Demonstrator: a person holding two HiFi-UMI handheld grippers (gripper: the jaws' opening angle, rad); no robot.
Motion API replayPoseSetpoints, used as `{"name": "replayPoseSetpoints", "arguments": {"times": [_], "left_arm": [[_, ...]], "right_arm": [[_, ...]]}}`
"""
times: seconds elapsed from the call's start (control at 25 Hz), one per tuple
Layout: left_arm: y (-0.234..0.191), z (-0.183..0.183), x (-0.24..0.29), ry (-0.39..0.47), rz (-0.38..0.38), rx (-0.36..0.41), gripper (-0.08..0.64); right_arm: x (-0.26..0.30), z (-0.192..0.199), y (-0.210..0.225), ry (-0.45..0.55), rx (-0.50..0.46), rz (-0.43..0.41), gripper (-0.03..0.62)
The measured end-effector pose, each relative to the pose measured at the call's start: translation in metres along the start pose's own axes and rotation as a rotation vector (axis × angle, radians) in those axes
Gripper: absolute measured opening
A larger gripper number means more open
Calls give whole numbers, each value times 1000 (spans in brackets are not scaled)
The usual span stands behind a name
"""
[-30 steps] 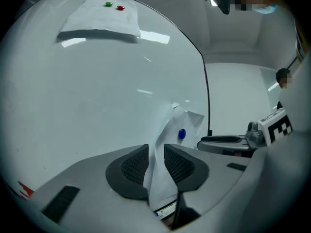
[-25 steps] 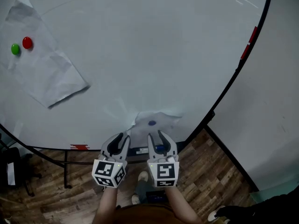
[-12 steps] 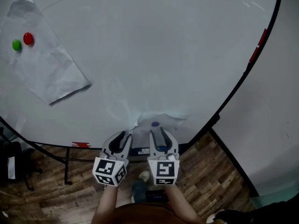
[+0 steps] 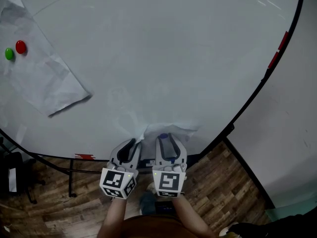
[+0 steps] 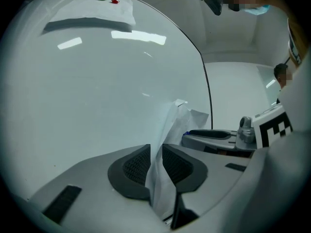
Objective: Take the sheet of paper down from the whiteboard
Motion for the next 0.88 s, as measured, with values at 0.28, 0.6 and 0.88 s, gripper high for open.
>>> {"name": "replayPoseSetpoints", "arguments": {"times": [0.28, 0.6, 0.88], "left_arm": [[-1, -2, 4, 19, -1, 17, 46], [-7, 1, 7, 58, 23, -68, 25], [-7, 1, 8, 60, 23, -84, 25]], "right_arm": [[1, 2, -5, 36, -60, 34, 138], [3, 2, -4, 35, -68, 17, 137], [1, 0, -1, 12, -69, -2, 137]]}}
Point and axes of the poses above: the fingertips, and each gripper's own axes: x forward along the fingers, y to its right, z out of its underside, the point moved 10 cm from there along -x, backward along the fingers, and after that the axes turned 9 degrees about z, right-handed, at the moved point
